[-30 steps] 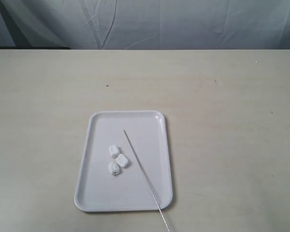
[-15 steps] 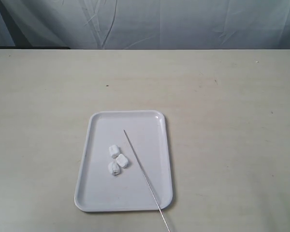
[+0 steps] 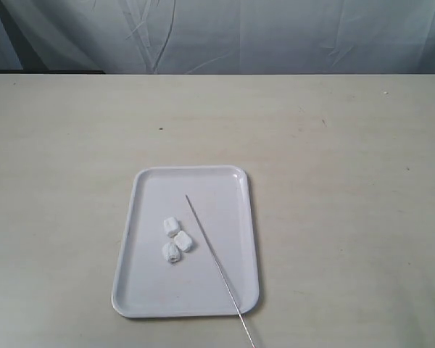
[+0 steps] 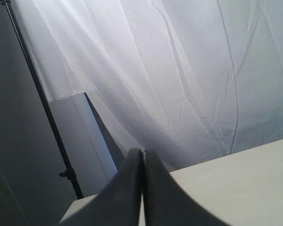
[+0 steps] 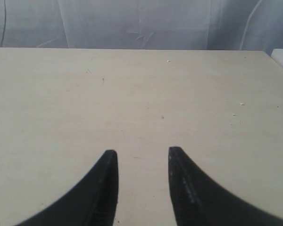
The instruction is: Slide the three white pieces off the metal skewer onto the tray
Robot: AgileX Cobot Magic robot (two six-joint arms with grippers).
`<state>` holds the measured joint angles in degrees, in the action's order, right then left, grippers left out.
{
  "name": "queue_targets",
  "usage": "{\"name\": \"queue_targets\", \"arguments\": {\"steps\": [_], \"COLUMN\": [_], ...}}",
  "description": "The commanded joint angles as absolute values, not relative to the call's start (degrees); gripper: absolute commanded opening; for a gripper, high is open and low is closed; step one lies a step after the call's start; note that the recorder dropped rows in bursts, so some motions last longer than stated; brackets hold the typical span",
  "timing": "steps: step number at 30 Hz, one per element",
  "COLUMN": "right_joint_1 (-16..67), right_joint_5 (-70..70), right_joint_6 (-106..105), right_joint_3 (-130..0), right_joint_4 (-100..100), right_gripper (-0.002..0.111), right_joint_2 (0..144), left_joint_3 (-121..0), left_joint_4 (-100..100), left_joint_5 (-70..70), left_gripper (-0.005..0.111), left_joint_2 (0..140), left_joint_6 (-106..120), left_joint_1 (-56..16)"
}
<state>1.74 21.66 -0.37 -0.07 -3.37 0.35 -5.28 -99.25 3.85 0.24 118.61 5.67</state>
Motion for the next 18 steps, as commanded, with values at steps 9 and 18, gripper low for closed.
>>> {"name": "queue_targets", "arguments": {"steps": [9,18], "right_joint_1": [1.4,1.3], "right_joint_5": [21.0,21.0], "right_joint_6": [-1.5,-1.5], "right_joint_3": [0.0,0.0], "right_joint_4": [-4.0,-4.0], "right_gripper": [0.035,0.035], "right_joint_2": [0.0,0.0], "left_joint_3": [-4.8,-4.4], "left_joint_4": [-71.7,1.9], "left_joint_5": [4.1,18.0], "left_gripper": [0.000,0.000], "left_joint_2": [0.0,0.0], "left_joint_6": [89.2,2.5], "left_joint_1": [5.6,5.6]}}
